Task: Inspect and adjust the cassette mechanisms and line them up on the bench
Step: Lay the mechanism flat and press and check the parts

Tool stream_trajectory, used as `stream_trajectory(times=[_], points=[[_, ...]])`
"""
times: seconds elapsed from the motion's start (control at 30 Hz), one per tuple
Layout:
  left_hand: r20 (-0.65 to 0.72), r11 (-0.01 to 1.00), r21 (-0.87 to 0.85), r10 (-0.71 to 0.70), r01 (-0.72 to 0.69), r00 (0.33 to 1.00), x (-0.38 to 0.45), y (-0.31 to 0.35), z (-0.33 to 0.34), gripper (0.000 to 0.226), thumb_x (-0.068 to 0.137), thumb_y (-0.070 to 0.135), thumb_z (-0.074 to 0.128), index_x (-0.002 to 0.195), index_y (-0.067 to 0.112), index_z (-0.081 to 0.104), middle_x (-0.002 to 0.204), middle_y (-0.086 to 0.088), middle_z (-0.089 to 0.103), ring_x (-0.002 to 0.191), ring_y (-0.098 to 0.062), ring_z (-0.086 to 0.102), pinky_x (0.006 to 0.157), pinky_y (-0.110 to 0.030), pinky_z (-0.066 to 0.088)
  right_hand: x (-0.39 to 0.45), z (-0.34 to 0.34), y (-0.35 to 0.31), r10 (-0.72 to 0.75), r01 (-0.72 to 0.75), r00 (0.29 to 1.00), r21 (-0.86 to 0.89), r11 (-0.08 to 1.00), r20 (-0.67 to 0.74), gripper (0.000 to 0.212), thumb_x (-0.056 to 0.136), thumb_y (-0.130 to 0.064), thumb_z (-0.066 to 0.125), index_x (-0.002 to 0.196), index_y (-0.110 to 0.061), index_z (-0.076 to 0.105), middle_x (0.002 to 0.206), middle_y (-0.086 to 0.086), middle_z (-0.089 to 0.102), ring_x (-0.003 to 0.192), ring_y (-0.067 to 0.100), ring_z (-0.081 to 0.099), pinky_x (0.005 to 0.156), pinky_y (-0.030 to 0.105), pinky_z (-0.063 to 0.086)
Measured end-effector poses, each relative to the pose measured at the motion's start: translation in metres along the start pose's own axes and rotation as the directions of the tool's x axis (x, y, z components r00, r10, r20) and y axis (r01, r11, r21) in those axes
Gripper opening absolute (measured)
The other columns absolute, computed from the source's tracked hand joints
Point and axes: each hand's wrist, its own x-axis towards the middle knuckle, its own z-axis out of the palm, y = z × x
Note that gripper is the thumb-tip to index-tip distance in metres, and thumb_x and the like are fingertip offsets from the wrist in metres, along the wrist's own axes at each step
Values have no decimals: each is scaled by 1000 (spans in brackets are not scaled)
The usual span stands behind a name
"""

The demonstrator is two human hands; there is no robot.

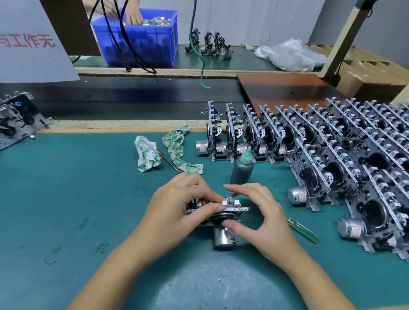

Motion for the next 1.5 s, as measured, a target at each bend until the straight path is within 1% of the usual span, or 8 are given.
stream_trajectory(times=[0.3, 0.6, 0.73, 0.83, 0.93, 1.17, 1.33, 1.5], points=[[4, 1000, -16, -3, 3, 1000, -1, 1, 0, 11, 80, 32, 65, 83, 26, 74, 81, 10, 55, 78, -4, 50, 68, -13, 34, 9, 3, -3, 60, -86, 993, 286, 954, 99, 33, 63, -18, 79, 93, -27, 68, 98, -9, 62, 100, 10, 60, 93, 22, 42], [2, 1000, -6, 14, -14, 1000, 1, -1, 1, 19, 82, 41, 63, 82, 25, 73, 82, 11, 56, 78, -4, 50, 69, -15, 35, 10, 4, -1, 87, -118, 990, 314, 942, 110, 32, 62, -18, 80, 91, -28, 68, 95, -12, 63, 95, 8, 61, 88, 18, 43], [2, 1000, -7, 6, -6, 1000, 0, -2, 1, 21, 81, 42, 63, 84, 25, 74, 80, 15, 55, 78, -3, 50, 69, -14, 34, 5, 2, -1, 67, -86, 993, 221, 972, 93, 34, 65, -26, 79, 95, -31, 67, 99, -16, 61, 102, 7, 58, 91, 16, 41], [-5, 1000, 3, -2, 2, 1000, 1, 0, 1, 12, 81, 33, 66, 84, 26, 75, 80, 12, 55, 78, -2, 49, 68, -14, 33, -2, -5, 3, -49, 41, 998, -143, 989, -51, 29, 70, -50, 69, 95, -36, 65, 96, -21, 62, 99, 5, 53, 89, 26, 43], [-11, 1000, 10, -3, 3, 1000, 1, -1, 1, 12, 81, 32, 65, 84, 26, 75, 81, 9, 56, 77, -4, 49, 68, -15, 33, -4, -8, 6, -157, 120, 985, -375, 919, -70, 32, 74, -52, 61, 78, -22, 70, 82, -17, 61, 86, 11, 52, 75, 38, 48], [-15, 1000, 19, -5, 5, 1000, 0, 0, 1, 13, 80, 33, 65, 84, 26, 75, 83, 8, 56, 77, -3, 49, 68, -14, 34, -5, -8, 10, -154, 124, 987, -396, 910, -45, 37, 75, -53, 58, 83, -19, 72, 83, -19, 60, 85, 6, 49, 73, 34, 47], [-13, 1000, 10, 15, -14, 1000, 0, 0, 0, 13, 80, 33, 65, 85, 27, 76, 83, 9, 56, 78, -3, 49, 68, -15, 33, -6, -8, 8, -53, 38, 997, -233, 972, -58, 42, 78, -55, 54, 100, -24, 71, 94, -25, 59, 94, 0, 49, 85, 25, 41], [37, 993, 60, 101, -103, 994, 1, 0, -11, 14, 81, 33, 65, 88, 29, 76, 71, 15, 51, 76, -2, 45, 67, -12, 33, -6, -12, 5, -25, 12, 994, -130, 992, -105, 39, 80, -52, 55, 108, -27, 65, 96, -15, 62, 98, 3, 54, 86, 17, 39]])
